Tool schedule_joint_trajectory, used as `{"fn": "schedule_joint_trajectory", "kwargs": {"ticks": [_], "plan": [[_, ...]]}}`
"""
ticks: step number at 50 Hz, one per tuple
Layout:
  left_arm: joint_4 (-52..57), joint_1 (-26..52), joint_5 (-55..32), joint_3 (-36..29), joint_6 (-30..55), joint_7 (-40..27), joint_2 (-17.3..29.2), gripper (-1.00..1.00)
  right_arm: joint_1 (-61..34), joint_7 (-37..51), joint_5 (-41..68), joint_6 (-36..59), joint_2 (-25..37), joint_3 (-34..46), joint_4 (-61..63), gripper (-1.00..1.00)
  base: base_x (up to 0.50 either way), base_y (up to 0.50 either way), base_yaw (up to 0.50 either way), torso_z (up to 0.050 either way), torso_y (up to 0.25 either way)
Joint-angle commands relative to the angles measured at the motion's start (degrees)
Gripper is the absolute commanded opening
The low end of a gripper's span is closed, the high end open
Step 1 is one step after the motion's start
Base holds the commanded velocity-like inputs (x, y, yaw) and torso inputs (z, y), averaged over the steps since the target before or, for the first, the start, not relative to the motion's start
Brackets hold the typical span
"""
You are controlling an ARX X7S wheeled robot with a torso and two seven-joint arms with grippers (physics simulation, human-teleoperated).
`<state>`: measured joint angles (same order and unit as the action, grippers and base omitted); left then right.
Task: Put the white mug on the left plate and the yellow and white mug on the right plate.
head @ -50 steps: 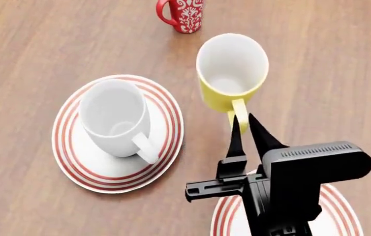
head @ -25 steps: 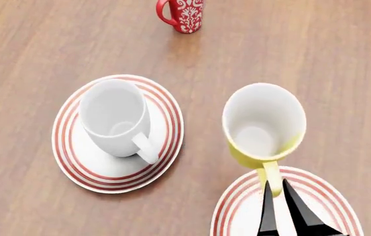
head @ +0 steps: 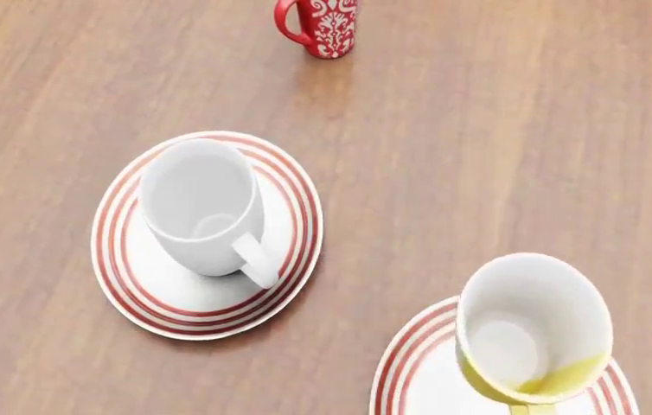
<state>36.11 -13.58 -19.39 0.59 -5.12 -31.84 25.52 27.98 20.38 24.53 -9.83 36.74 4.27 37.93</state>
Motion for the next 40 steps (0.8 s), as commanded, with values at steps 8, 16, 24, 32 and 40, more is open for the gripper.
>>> {"fn": "schedule_joint_trajectory", "kwargs": {"ticks": [8, 16, 24, 32, 40], "plan": [[0.04, -2.43, 1.02, 0.65, -1.89, 2.15, -1.78, 1.00, 6.89, -5.10, -4.19, -11.22, -4.44, -1.14, -8.71, -1.00, 0.00, 0.00, 0.00, 0.000, 0.000], [0.50, -2.04, 0.72, 0.74, -1.11, 1.85, -1.42, 1.00, 4.58, -6.27, -3.31, -11.61, -5.33, 0.24, -12.17, -1.00, 0.00, 0.00, 0.00, 0.000, 0.000], [0.81, -1.69, 0.34, 0.82, -0.50, 1.59, -1.16, 1.00, 0.60, -7.43, -2.64, -10.18, -6.15, 2.35, -15.00, -1.00, 0.00, 0.00, 0.00, 0.000, 0.000], [1.40, -1.83, 0.33, 0.86, -0.08, 1.25, -0.98, 1.00, -1.29, -8.78, -1.97, -10.57, -6.97, 3.56, -17.63, -1.00, 0.00, 0.00, 0.00, 0.000, 0.001], [1.93, -2.12, 0.11, 1.11, 0.05, 1.00, -0.77, 1.00, -2.01, -9.59, -1.43, -11.52, -7.63, 3.90, -19.84, -1.00, 0.00, 0.00, 0.00, 0.000, 0.000]]}}
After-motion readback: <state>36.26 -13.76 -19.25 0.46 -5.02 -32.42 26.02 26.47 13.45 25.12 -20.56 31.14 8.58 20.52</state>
